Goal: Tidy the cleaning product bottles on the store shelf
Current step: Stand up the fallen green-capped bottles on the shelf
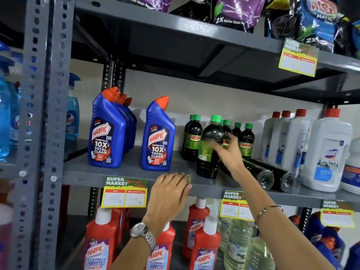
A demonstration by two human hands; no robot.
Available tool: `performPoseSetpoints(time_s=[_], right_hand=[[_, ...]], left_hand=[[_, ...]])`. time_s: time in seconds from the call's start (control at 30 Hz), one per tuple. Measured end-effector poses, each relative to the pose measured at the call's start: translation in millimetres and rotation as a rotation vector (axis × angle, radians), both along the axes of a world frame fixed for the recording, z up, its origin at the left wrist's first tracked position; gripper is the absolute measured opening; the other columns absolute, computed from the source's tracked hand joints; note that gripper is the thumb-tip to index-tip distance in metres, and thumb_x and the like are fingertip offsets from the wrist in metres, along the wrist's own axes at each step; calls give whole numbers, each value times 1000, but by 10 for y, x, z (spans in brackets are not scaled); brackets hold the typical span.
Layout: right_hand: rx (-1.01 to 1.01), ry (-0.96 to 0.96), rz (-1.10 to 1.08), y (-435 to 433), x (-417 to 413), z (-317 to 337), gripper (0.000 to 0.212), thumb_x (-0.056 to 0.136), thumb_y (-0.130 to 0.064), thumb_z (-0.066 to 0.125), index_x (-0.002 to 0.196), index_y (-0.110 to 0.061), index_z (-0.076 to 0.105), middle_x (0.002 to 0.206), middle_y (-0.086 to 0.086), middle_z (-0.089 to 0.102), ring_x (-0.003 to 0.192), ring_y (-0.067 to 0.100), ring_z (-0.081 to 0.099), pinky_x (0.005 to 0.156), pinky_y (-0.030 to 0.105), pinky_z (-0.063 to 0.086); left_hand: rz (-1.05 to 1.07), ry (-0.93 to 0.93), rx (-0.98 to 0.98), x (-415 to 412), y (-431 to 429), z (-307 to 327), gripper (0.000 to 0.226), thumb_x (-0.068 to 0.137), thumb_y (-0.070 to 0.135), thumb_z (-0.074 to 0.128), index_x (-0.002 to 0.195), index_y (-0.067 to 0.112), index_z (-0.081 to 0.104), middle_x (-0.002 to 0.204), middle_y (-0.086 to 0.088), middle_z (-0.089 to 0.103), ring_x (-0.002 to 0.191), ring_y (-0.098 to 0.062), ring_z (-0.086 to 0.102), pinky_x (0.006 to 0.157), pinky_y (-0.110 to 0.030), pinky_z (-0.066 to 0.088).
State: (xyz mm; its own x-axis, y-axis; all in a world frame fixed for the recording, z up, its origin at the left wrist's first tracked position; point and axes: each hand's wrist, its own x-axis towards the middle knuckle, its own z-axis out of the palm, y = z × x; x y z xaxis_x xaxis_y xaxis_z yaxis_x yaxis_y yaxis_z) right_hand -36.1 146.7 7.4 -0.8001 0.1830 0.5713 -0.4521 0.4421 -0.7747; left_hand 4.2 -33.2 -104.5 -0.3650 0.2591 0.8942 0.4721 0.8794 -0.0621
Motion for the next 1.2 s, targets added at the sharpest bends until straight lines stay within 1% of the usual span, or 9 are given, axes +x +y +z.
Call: performPoseSetpoints(time_s=[0.07, 0.2, 0.33, 0.5, 0.73, 0.83, 0.93, 1.07, 1.2], right_hand=[[-221, 26, 146, 12, 2, 191, 70, 85, -22, 59, 143, -17, 21, 146, 13, 34, 123, 20, 40, 101, 35, 32], [-34, -43, 199, 8, -96, 420, 64, 85, -12, 50, 144, -18, 24, 146, 12, 35, 129, 23, 36, 101, 36, 29], [-9, -35, 137, 32, -162, 447, 59, 80, -17, 62, 134, -15, 40, 124, 10, 54, 112, 23, 52, 85, 29, 42], [170, 42, -115, 24, -195, 402, 76, 59, -51, 78, 120, -15, 49, 117, 8, 56, 103, 22, 58, 90, 41, 49], [-102, -24, 209, 70, -207, 388, 54, 83, -14, 56, 135, -11, 39, 119, 3, 48, 106, 13, 45, 87, 24, 31], [-31, -12, 161, 95, -219, 404, 59, 77, -24, 68, 129, -12, 45, 106, 1, 53, 99, 15, 52, 78, 21, 40], [62, 30, 37, 114, -223, 413, 69, 67, -40, 77, 124, -14, 47, 109, 4, 56, 99, 18, 55, 86, 32, 46], [-42, -23, 215, 103, -227, 395, 54, 82, -22, 60, 132, -14, 41, 126, 7, 48, 104, 14, 46, 81, 21, 36], [60, 14, 126, 120, -246, 395, 60, 74, -31, 72, 125, -13, 47, 116, 5, 54, 104, 19, 52, 88, 31, 43]], left_hand=[[-9, -4, 22, -5, 2, -9, 33, 89, 33, 43, 100, 17, 70, 100, 2, 72, 91, -14, 66, 78, -30, 52], [5, 0, 12, 1, -4, -10, 35, 90, 35, 42, 101, 18, 70, 101, 3, 72, 92, -13, 66, 81, -29, 51], [15, 8, 18, 7, 3, -11, 36, 89, 35, 41, 100, 19, 71, 100, 3, 73, 91, -12, 67, 81, -29, 51], [24, 16, 22, 17, 4, -7, 36, 89, 36, 42, 99, 19, 71, 99, 3, 73, 89, -12, 67, 80, -29, 51], [17, 38, 31, -9, 0, -25, 34, 88, 36, 44, 99, 18, 71, 98, 4, 73, 89, -11, 67, 80, -27, 50], [16, 48, 32, -15, 3, -30, 34, 88, 35, 45, 99, 18, 72, 99, 3, 73, 89, -12, 67, 80, -28, 50], [24, 56, 25, -16, 3, -30, 33, 88, 35, 46, 99, 17, 72, 99, 3, 73, 90, -12, 67, 81, -28, 50], [27, 54, 23, -11, 3, -29, 34, 88, 35, 45, 100, 17, 71, 99, 3, 73, 90, -12, 67, 80, -29, 50], [29, 58, 20, -15, 4, -30, 34, 89, 35, 45, 100, 17, 71, 99, 2, 73, 89, -13, 67, 80, -29, 51]])
